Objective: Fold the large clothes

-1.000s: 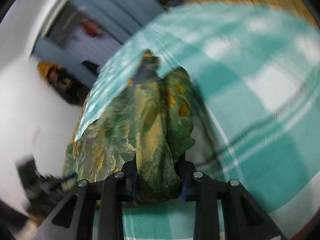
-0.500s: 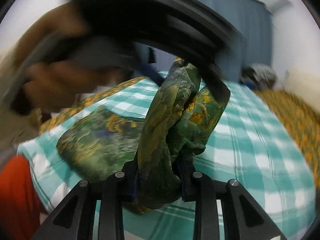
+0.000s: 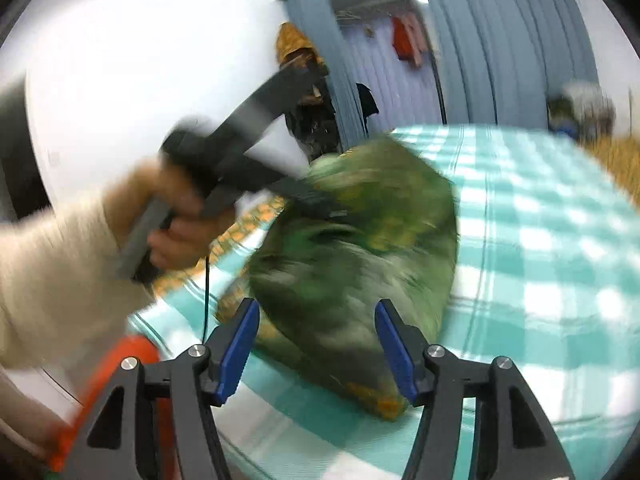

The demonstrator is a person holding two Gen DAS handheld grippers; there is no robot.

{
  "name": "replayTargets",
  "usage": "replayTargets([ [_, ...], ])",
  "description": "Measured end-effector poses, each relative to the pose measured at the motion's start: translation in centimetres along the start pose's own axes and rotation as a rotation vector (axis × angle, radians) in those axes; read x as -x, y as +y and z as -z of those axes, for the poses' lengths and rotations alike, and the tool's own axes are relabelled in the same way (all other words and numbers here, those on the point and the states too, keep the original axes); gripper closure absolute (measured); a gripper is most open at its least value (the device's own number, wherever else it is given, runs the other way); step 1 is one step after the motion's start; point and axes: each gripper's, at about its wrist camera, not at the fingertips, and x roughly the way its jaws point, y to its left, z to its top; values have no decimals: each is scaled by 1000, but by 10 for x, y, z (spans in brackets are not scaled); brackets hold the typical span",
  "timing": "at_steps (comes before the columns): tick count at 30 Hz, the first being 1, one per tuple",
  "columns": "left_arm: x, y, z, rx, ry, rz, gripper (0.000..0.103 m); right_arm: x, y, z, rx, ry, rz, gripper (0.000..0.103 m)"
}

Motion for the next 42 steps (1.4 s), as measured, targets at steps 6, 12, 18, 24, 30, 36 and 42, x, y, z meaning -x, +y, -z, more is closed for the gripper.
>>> replayTargets([
  [6, -4, 72, 28, 91, 8, -23, 76, -58, -2, -9, 2, 126, -21, 80],
  [12, -30, 117, 61, 137, 48, -51, 75, -153, 31, 15, 81, 300, -48, 85],
  [18, -69, 158, 103, 241, 71, 1, 71, -212, 23, 57, -45, 439, -27, 103],
  [24, -70, 169, 104, 294, 40, 75, 70, -201, 40, 50, 9, 426, 8, 103],
  [30, -52, 193, 107, 336, 4, 124, 70, -142, 45, 17, -8, 290, 16, 95],
  [36, -71, 207, 121, 402, -5, 181, 69, -180, 29, 34, 42, 450, 142, 96],
  [42, -76, 210, 128, 422, -16, 197, 66, -198, 16, 37, -21, 513, 126, 99],
])
